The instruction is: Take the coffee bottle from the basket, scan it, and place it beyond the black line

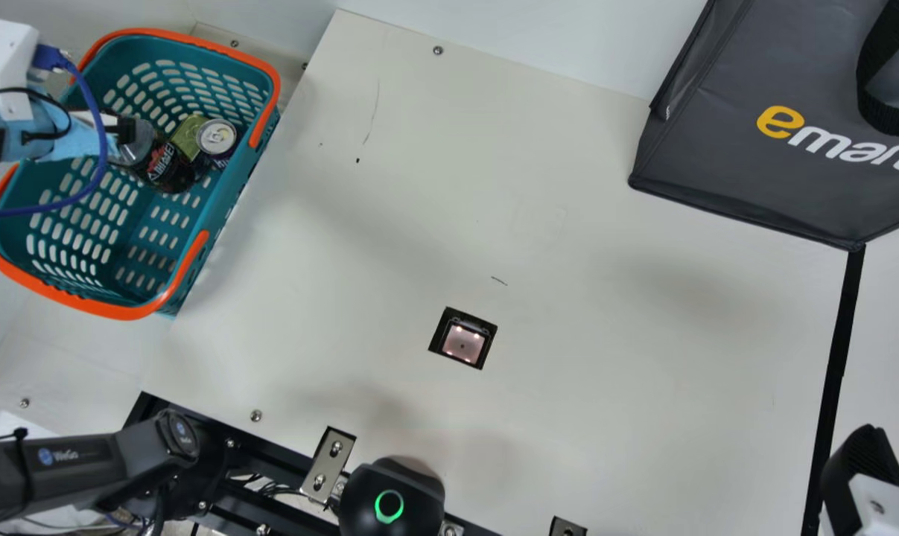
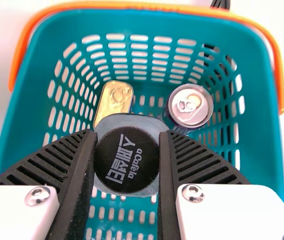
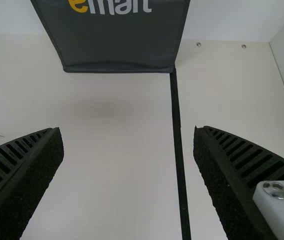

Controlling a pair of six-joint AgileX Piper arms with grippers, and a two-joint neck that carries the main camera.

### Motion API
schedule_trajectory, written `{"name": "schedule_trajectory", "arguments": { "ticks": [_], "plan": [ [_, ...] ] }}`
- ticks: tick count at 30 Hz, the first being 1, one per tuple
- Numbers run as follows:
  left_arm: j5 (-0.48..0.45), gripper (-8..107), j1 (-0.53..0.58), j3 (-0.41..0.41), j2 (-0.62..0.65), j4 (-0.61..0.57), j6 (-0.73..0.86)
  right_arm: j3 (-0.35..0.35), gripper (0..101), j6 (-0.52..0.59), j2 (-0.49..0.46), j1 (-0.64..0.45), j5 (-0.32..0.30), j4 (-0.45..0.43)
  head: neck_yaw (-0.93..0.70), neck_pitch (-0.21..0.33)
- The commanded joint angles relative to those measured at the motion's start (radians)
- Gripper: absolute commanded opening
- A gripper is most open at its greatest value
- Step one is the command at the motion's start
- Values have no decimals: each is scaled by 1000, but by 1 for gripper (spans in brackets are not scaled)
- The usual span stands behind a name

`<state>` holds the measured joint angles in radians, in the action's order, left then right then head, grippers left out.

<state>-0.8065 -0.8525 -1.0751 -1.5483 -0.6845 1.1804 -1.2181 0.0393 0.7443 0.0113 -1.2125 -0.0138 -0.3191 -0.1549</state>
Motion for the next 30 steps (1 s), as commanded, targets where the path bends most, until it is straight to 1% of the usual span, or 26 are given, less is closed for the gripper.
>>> {"name": "schedule_trajectory", "arguments": {
  "ticks": [1,16,30],
  "plan": [
    [-23,10,-4,-18,11,-3,-3,0,91,0,0,0,0,0,-2,17],
    [-163,10,-22,-175,81,-25,-52,0,91,0,0,0,0,0,-2,17],
    [-204,10,18,-224,183,-50,-107,0,91,0,0,0,0,0,-2,17]
  ]
}}
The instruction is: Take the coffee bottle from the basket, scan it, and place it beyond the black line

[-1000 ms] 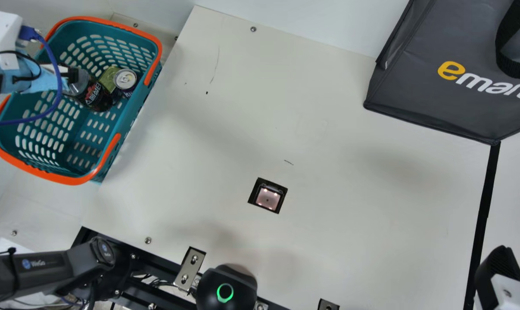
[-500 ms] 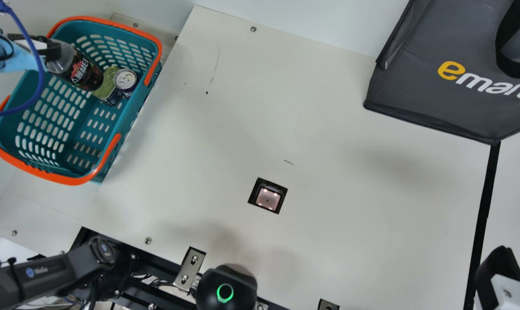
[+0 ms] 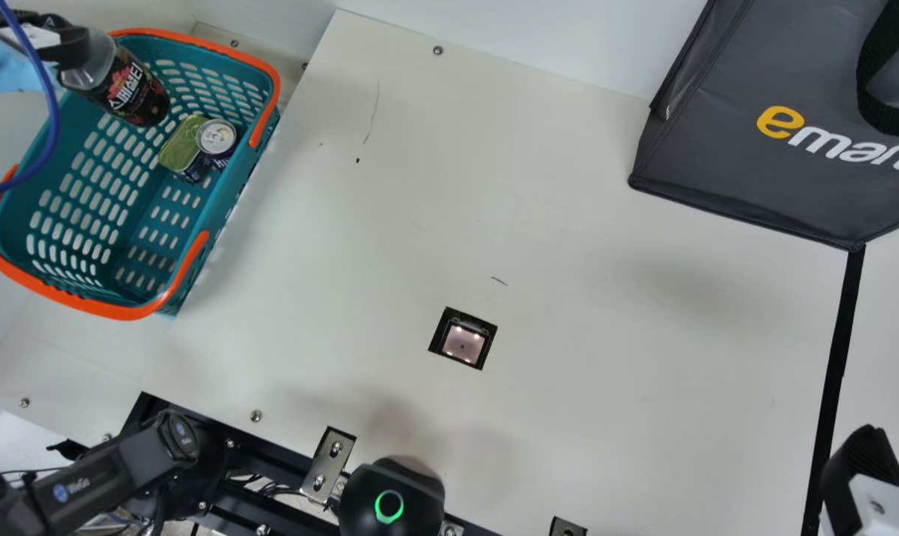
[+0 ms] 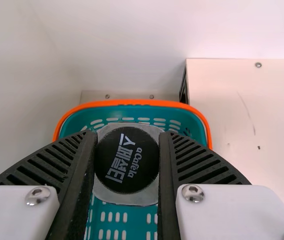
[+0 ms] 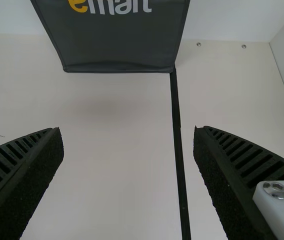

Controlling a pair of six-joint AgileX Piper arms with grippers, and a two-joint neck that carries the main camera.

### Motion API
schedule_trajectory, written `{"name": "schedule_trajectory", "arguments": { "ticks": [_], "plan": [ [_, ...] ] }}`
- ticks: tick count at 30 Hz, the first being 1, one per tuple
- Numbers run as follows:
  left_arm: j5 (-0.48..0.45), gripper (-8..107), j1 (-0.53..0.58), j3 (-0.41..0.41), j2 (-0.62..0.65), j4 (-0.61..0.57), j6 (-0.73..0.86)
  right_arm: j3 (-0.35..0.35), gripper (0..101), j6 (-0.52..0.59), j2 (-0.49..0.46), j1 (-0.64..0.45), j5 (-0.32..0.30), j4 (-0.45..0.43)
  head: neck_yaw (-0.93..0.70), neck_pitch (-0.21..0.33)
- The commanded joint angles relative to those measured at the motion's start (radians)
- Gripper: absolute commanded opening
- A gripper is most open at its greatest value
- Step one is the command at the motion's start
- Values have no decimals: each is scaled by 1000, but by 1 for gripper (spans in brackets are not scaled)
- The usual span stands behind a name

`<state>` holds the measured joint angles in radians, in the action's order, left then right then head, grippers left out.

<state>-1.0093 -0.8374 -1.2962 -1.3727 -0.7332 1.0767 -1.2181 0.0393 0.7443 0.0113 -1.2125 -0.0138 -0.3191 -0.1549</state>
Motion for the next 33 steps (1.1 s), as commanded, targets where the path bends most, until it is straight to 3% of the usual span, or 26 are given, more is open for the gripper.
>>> {"name": "schedule_trajectory", "arguments": {
  "ticks": [1,16,33],
  "plan": [
    [-3,10,8,-5,14,-2,-6,0,91,0,0,0,0,0,-2,17],
    [-13,10,154,-36,109,22,-92,0,91,0,0,0,0,0,-2,17],
    [-16,10,446,-8,207,94,-210,0,91,0,0,0,0,0,-2,17]
  ]
}}
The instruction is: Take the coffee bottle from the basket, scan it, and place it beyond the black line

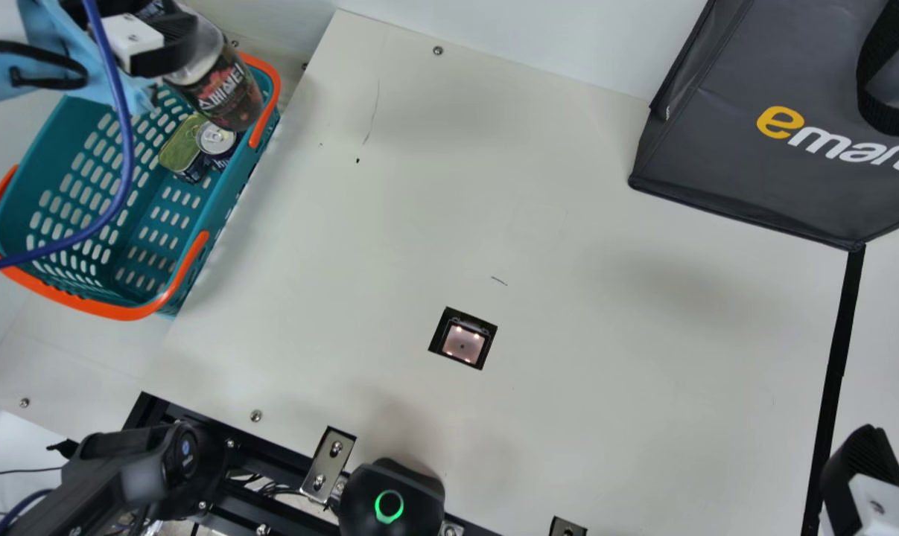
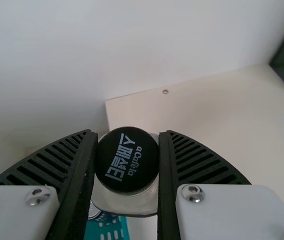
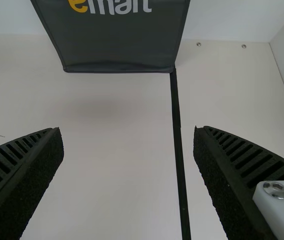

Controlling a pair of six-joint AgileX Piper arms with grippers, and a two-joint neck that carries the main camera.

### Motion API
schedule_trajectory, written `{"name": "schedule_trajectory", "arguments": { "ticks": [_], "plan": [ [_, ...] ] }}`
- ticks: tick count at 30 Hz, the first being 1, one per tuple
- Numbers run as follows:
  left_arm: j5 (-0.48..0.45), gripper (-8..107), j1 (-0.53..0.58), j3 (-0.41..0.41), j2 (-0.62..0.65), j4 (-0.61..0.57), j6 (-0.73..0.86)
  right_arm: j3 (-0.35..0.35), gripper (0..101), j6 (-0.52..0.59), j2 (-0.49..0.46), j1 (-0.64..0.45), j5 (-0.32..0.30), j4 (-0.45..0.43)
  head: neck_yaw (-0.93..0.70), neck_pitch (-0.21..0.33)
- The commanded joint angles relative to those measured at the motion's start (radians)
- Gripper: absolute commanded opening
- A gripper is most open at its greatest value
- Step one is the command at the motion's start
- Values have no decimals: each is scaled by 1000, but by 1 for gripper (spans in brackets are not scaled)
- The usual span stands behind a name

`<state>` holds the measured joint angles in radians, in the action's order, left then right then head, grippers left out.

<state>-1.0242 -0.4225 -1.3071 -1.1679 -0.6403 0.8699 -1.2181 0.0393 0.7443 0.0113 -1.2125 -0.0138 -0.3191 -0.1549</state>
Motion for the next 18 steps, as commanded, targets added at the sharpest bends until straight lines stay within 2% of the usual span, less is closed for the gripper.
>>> {"name": "schedule_trajectory", "arguments": {
  "ticks": [1,18],
  "plan": [
    [-1,10,48,7,7,3,-6,0,91,0,0,0,0,0,-2,17],
    [-3,10,304,53,9,-32,43,0,91,0,0,0,-1,0,-2,17]
  ]
}}
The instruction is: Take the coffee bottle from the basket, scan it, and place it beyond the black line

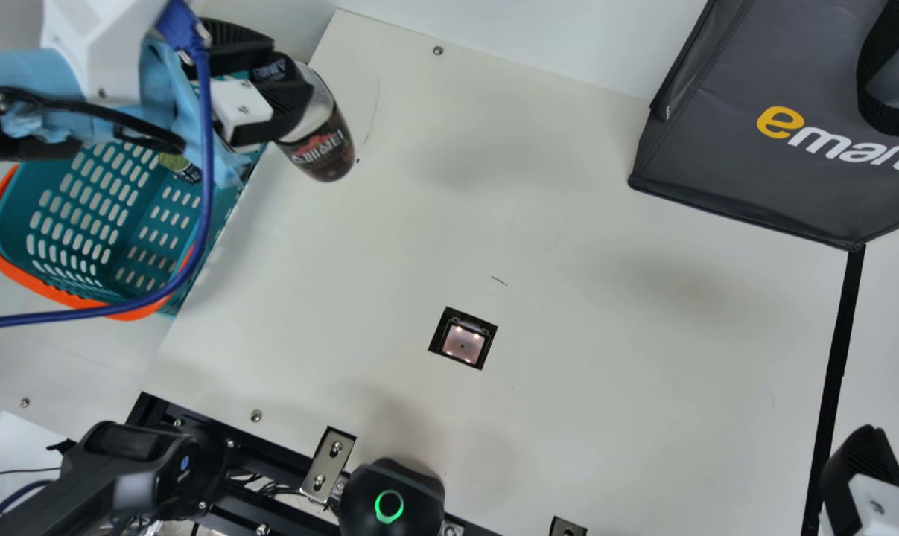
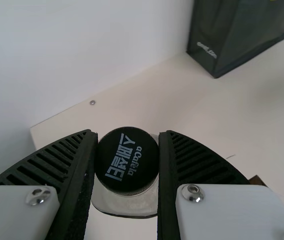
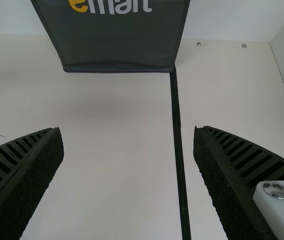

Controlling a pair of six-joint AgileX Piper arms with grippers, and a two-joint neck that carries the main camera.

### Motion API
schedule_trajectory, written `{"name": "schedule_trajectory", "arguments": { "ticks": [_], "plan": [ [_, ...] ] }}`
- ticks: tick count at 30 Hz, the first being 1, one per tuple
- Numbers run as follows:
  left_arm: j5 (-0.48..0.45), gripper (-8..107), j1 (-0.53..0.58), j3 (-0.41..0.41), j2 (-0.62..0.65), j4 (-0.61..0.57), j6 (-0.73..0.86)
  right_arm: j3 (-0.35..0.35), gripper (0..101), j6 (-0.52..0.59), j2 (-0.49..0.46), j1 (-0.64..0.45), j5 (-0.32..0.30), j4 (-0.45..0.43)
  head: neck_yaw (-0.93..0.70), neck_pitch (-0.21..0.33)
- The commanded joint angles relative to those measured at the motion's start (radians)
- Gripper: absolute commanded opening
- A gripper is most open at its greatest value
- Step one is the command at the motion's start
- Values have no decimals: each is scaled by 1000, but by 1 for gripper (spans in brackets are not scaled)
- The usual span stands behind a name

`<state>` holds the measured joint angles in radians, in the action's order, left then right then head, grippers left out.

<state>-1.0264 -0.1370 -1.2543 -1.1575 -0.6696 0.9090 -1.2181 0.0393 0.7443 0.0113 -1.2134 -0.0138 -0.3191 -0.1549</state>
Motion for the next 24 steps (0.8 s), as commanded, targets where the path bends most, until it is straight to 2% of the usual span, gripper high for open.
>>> {"name": "schedule_trajectory", "arguments": {
  "ticks": [1,10,24],
  "plan": [
    [-2,10,30,2,-5,-10,10,0,91,0,0,0,0,0,-2,17],
    [-30,10,102,16,-39,-87,91,0,91,0,0,0,0,0,-2,17],
    [-93,10,117,53,-112,-199,272,0,91,0,0,0,0,0,-2,17]
  ]
}}
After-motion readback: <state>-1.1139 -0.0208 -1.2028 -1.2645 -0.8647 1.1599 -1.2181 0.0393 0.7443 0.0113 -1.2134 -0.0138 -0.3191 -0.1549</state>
